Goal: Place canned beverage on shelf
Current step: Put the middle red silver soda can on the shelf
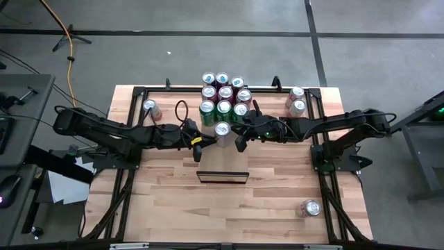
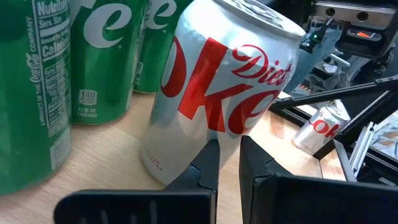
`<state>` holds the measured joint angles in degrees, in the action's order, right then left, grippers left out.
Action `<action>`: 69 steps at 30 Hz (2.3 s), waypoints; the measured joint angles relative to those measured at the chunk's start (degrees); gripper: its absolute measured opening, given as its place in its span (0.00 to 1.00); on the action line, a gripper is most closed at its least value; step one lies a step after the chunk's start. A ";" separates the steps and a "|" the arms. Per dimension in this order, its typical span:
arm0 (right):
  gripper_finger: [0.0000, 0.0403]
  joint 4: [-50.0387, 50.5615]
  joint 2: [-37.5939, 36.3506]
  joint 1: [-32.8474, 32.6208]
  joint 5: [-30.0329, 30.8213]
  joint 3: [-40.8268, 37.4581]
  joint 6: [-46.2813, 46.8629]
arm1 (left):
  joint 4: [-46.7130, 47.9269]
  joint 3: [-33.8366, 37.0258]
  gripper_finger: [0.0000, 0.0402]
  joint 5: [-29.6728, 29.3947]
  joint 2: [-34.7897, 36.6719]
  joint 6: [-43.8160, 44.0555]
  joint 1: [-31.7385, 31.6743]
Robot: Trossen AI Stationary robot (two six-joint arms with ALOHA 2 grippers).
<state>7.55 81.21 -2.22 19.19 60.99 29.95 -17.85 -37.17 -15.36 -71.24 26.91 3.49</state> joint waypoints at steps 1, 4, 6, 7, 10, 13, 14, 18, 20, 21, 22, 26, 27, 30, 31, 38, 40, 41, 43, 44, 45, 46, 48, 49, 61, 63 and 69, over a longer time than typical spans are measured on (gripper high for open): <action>0.00 0.00 0.00 0.00 -0.02 0.00 0.00 | 0.00 0.00 0.00 0.06 0.00 -0.04 -0.05; 0.00 0.00 0.00 0.00 -0.21 0.00 0.02 | 0.02 0.00 0.00 0.03 0.00 -0.45 -0.05; 0.00 0.00 0.00 -0.10 -0.23 0.00 0.02 | 0.04 0.00 0.00 0.02 0.02 -1.40 -0.05; 0.00 0.00 0.00 -0.21 -0.21 0.00 0.02 | 0.10 0.00 0.00 0.01 0.06 -1.57 -0.06; 0.00 0.05 -0.04 -0.42 -0.29 0.00 0.02 | 0.42 0.03 0.00 0.02 0.47 -1.71 -0.12; 0.00 0.48 -0.04 -0.42 -0.70 0.00 0.04 | 0.70 0.07 0.00 -0.01 0.99 -2.58 -0.14; 0.00 0.52 -0.04 -0.42 -0.76 0.00 0.04 | 0.68 0.07 0.00 -0.03 1.10 -2.63 -0.15; 0.00 0.61 -0.04 -0.44 -0.80 0.00 0.04 | 0.58 0.07 0.00 -0.10 1.14 -2.62 -0.14; 0.00 0.69 -0.04 -0.44 -0.92 0.00 0.04 | 0.75 0.07 0.00 -0.14 1.16 -2.94 -0.16; 0.00 0.75 -0.04 -0.44 -1.00 0.00 0.04 | 0.79 0.07 0.00 -0.16 1.16 -3.06 -0.15; 0.00 0.79 -0.04 -0.44 -1.04 0.00 0.04 | 0.81 0.07 0.00 -0.20 1.16 -3.09 -0.16; 0.00 0.83 -0.04 -0.44 -1.11 0.00 0.07 | 0.89 0.07 0.00 -0.29 1.17 -3.17 -0.16; 0.00 0.85 -0.04 -0.44 -1.22 0.00 0.06 | 0.96 0.07 0.00 -0.31 1.18 -3.17 -0.16; 0.00 1.12 -0.04 -0.44 -1.62 0.01 0.07 | 1.05 0.07 0.00 -0.38 1.20 -3.67 -0.16; 0.00 1.48 -0.04 -0.44 -1.77 0.02 0.07 | 1.05 0.07 0.00 -0.38 1.20 -3.71 -0.16; 0.00 4.55 0.07 -0.74 -2.68 0.02 0.09 | 1.05 0.04 0.00 -0.73 1.20 -3.65 -0.97; 0.00 4.65 0.07 -0.91 -2.33 0.02 0.09 | 0.97 0.04 0.00 -0.69 1.20 -3.65 -1.37; 0.00 4.71 0.07 -1.01 -2.33 0.02 0.10 | 0.94 0.04 0.00 -0.57 1.20 -3.64 -1.58; 0.00 5.10 0.07 -1.24 -2.32 0.02 0.08 | 0.92 0.04 0.00 -0.58 1.20 -3.65 -1.80; 0.00 5.41 0.07 -1.33 -2.32 0.02 0.09 | 0.91 0.04 0.00 -0.58 1.20 -3.75 -1.93; 0.00 5.84 0.07 -1.44 -2.35 0.02 0.09 | 0.86 0.04 0.00 -0.54 1.20 -4.03 -2.06; 0.00 6.34 0.07 -1.49 -2.33 0.02 0.09 | 0.81 0.02 0.00 -0.53 1.21 -4.11 -2.10; 0.00 7.14 -0.11 -1.55 -2.33 0.02 0.07 | 1.27 0.00 0.00 -0.34 1.87 -4.11 -2.08; 0.00 7.45 -0.25 -1.55 -2.29 0.02 0.07 | 1.20 0.00 0.00 -0.34 2.31 -4.15 -2.08; 0.00 15.47 -5.95 -1.60 -3.22 0.02 0.15 | 9.74 -0.02 0.00 1.99 19.61 -4.53 -0.45; 0.00 13.86 -5.89 -1.60 -4.58 0.02 -0.07 | 8.13 -0.05 0.00 1.29 23.10 -5.64 0.18; 0.00 8.67 -3.82 -1.60 -4.76 0.09 -0.81 | 0.03 -0.07 0.00 -0.91 30.30 -10.93 0.78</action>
<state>16.22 77.38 -3.81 14.44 61.08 29.15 -17.81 -37.23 -16.27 -40.95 15.98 4.27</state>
